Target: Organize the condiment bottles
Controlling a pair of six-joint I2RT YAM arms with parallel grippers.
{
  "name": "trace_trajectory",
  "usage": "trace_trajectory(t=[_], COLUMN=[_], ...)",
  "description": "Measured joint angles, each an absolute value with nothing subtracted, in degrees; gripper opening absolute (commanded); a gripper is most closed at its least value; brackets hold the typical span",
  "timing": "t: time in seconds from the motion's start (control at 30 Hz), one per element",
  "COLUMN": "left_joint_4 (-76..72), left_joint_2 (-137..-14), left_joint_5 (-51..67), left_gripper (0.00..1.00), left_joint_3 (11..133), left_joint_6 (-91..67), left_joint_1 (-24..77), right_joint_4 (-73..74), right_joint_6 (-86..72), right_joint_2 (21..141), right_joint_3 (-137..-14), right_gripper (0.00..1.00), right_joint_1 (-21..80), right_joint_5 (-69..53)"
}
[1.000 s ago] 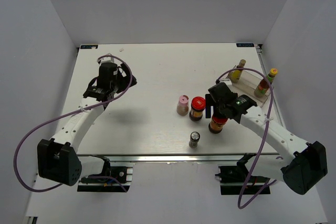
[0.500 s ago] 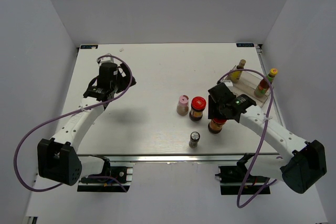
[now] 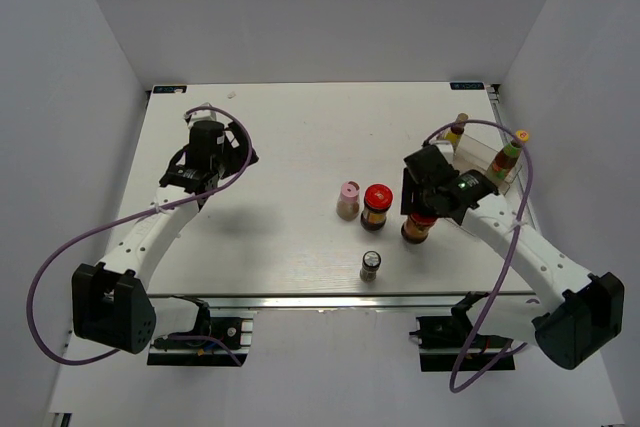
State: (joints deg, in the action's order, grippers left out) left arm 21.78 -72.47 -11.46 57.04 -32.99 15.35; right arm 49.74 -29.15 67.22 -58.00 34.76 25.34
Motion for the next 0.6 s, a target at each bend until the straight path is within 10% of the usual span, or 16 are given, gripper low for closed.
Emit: trace_trajectory(t=[0.6], left_joint_4=[17.28], left_joint_2=[-73.10], left_joint_5=[-11.20], left_gripper=[0.98], left_joint_3=[59.00], left_joint_6=[-31.27], left_joint_1=[15.35], right_joint_4=[45.39], right_joint_6=[-18.48], right_joint_2=[70.11], right_joint_3=[-73.43], right_gripper=[0.12], right_joint_1=[5.80], right_joint_5=[22.48])
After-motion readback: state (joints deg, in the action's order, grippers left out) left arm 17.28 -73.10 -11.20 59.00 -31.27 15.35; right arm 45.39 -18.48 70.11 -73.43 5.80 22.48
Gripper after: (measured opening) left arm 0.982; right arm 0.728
